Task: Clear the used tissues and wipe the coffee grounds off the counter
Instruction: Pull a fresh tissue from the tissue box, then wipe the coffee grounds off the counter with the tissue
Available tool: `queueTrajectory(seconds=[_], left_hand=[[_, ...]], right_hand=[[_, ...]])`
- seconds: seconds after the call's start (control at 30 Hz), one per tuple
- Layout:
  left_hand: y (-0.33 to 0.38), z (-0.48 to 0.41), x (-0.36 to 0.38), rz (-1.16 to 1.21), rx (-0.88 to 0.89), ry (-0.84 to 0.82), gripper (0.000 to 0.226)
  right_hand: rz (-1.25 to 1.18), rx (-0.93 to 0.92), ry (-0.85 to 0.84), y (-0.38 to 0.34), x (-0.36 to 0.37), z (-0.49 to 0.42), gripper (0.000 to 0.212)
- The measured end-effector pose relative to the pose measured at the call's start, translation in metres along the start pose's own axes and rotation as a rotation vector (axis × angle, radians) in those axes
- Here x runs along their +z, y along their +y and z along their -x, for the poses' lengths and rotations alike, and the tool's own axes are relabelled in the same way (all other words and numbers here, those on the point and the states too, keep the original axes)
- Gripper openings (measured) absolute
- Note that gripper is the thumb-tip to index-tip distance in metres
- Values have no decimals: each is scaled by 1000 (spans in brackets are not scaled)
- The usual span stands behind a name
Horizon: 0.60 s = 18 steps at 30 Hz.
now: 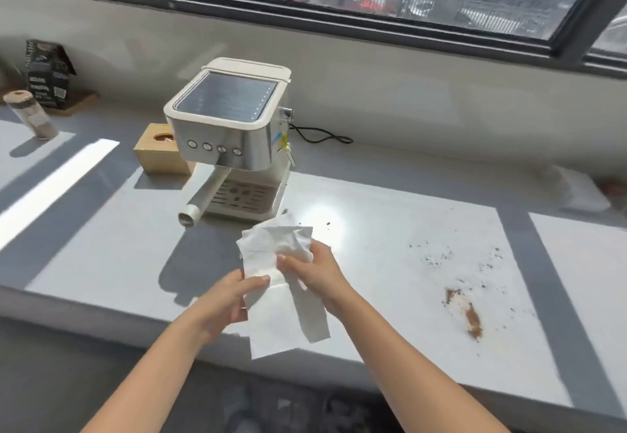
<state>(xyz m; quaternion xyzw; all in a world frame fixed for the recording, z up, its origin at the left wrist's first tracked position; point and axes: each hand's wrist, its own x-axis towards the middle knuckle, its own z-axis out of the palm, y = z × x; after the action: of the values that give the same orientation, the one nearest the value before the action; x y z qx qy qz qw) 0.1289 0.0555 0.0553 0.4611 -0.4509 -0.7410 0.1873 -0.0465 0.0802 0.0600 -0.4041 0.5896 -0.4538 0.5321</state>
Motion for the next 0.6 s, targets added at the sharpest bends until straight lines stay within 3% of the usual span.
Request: queueTrajectory(seconds=[0.13,0.23,0.3,0.37,0.47,0.53,0.6], left_hand=[[-23,-14,22,151,-9,105,22],[-34,-23,23,356,-148,276,22],[-42,-30,17,536,-274,300,33],[-47,-37,12,445,-343,280,39],[-50,-49,7,150,-271,269,16],[-48,-57,2,36,-126,403,17],[-39,-59,-11,-133,140,659,23]], right_hand=[[53,106,-195,15,-36,16,27],[115,144,-234,28,-44,19,44],[192,111,-224,35,-44,19,54],[283,79,-211,43,-43,14,56],[326,63,-170,58,-40,4,51],[358,61,-109,69,-43,-1,47],[469,21,-3,79,-47,-3,39]])
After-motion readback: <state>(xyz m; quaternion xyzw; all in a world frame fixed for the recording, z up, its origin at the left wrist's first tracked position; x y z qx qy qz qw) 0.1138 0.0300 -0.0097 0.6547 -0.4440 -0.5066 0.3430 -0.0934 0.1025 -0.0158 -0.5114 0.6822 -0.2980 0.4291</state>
